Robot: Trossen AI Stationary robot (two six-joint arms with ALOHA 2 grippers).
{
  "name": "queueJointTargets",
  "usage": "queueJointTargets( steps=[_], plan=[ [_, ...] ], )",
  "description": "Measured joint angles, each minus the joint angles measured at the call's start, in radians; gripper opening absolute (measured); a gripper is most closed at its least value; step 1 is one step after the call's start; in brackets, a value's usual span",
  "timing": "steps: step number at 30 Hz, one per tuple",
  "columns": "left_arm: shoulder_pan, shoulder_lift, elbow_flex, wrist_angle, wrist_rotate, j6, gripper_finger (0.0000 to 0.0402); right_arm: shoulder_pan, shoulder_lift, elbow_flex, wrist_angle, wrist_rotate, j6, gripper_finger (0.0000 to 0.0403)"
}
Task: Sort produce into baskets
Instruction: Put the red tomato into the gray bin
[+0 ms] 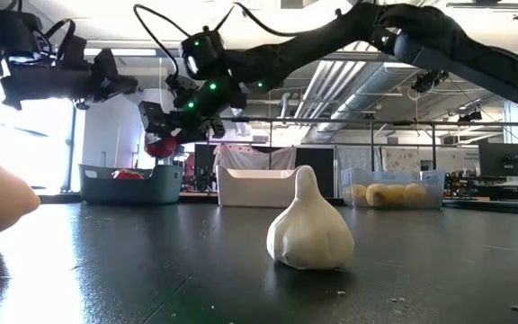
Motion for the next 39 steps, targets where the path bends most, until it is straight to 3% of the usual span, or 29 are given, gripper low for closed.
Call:
queueJointTargets(
  steps=[16,39],
  plan=[
    [-0.001,0.0,0.0,-0.035,0.007,-0.001,0.0,-0.054,0.025,0.0,0.005,-0.192,0.037,0.0224],
    [-0.001,0.0,0.0,-0.036,0.009,-0.001,0.0,-0.054,0.063,-0.001,0.047,-0.182,0.034,0.0294]
  ],
)
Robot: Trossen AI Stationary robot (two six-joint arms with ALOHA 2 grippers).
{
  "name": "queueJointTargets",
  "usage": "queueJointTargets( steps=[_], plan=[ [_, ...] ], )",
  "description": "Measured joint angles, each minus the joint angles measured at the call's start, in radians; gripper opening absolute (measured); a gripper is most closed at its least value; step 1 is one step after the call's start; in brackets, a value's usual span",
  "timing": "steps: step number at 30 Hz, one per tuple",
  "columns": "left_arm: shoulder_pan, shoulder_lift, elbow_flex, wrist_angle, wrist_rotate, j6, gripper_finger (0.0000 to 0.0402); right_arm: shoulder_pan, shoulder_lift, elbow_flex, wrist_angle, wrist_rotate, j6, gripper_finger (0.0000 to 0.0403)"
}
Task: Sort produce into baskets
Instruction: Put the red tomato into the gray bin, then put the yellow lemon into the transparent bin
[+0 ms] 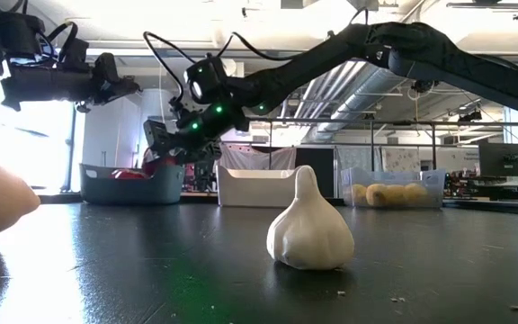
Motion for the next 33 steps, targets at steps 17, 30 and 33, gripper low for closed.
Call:
queueJointTargets(
  steps=[17,30,33],
  plan=[
    [0.0,0.0,0.0,-0.002,0.045,0.0,0.0,0.0,0.0,0.056,-0.085,-0.002,-0.038,0.0337],
    [0.0,0.0,0.0,-0.02,0.045,0.0,0.0,-0.008,-0.001,0.165,-0.22,0.017,-0.026,0.0133],
    [0.0,0.0,0.0,-0.036,0.045,0.0,0.0,-0.018,-0.001,0.165,-0.257,-0.013,-0.026,0.0029]
  ],
)
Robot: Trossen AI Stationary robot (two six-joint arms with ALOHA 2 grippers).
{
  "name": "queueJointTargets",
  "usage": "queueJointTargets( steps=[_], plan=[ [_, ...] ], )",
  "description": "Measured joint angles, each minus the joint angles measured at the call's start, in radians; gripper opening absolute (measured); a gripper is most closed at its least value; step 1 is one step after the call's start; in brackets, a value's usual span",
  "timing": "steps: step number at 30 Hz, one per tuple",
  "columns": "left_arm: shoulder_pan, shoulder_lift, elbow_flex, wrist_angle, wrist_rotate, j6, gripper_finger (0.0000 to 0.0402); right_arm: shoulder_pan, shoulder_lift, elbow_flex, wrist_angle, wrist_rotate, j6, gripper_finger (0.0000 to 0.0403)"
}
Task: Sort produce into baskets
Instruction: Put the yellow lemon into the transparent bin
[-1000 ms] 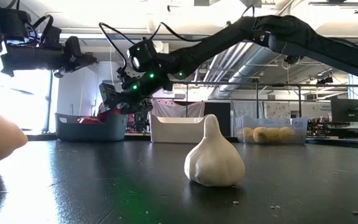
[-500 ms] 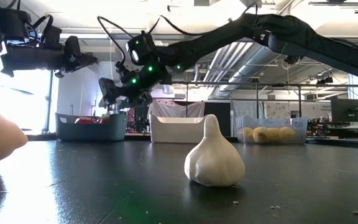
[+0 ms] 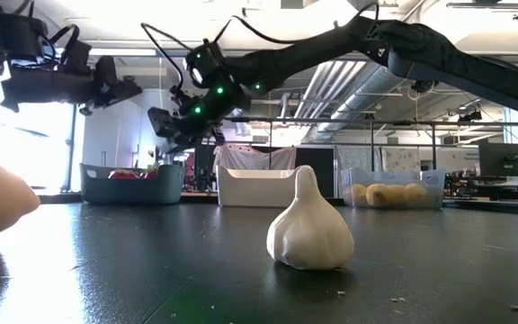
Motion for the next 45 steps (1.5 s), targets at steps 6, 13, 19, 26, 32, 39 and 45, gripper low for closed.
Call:
queueJointTargets(
  steps=[6,13,19,26,32,39,45],
  plan=[
    [0.0,0.0,0.0,-0.035,0.0,0.0,0.0,-0.02,-0.002,0.0,-0.034,0.01,0.044,0.0024],
    [0.0,-0.001,0.0,-0.083,0.0,0.0,0.0,-0.044,-0.046,0.0,-0.176,0.049,0.013,0.0002],
    [0.0,-0.003,0.0,-0.083,0.0,0.0,0.0,-0.019,-0.047,-0.002,-0.164,0.09,-0.008,0.0],
    [0.0,-0.003,0.0,-0.083,0.0,0.0,0.0,0.014,-0.047,-0.002,-0.126,0.093,-0.016,0.0],
    [0.0,-0.003,0.0,-0.084,0.0,0.017,0.0,0.037,-0.051,-0.081,-0.068,0.083,-0.001,0.0],
    [-0.001,-0.002,0.0,-0.097,0.0,0.018,0.0,0.074,-0.136,-0.249,0.094,0.085,0.01,0.0],
    [-0.002,0.0,0.0,-0.098,0.008,0.039,0.0,0.087,-0.299,-0.525,0.282,0.083,0.036,0.0]
  ],
)
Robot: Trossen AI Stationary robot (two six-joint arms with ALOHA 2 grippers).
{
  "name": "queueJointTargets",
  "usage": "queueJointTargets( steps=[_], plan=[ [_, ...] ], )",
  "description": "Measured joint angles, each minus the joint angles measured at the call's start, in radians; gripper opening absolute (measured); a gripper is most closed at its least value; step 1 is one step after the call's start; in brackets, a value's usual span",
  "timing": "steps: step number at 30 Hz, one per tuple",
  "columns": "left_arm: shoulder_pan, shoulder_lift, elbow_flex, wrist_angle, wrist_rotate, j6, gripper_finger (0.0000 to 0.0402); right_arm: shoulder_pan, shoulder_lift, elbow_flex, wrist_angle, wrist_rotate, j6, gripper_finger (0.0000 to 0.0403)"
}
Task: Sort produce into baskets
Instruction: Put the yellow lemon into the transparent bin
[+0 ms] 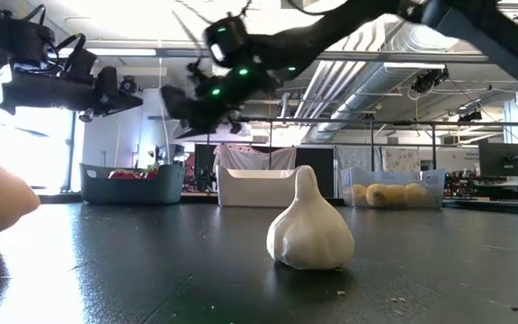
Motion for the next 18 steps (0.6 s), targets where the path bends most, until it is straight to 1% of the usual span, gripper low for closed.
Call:
queueJointTargets(
  steps=[4,9,13,18],
  plan=[
    [0.0,0.002,0.0,-0.002,0.064,0.057,0.0,-0.002,-0.124,-0.225,0.138,0.003,0.044,0.0],
    [-0.006,0.003,0.003,-0.021,0.132,0.064,0.0,-0.001,-0.254,-0.467,0.238,0.049,0.088,0.0],
    [-0.05,0.003,0.054,-0.126,0.223,0.067,0.0,-0.001,-0.326,-0.621,0.327,0.063,0.113,0.0],
    [-0.156,0.003,0.161,-0.376,0.232,0.127,0.0,-0.001,-0.381,-0.761,0.414,0.111,0.149,0.0]
  ],
)
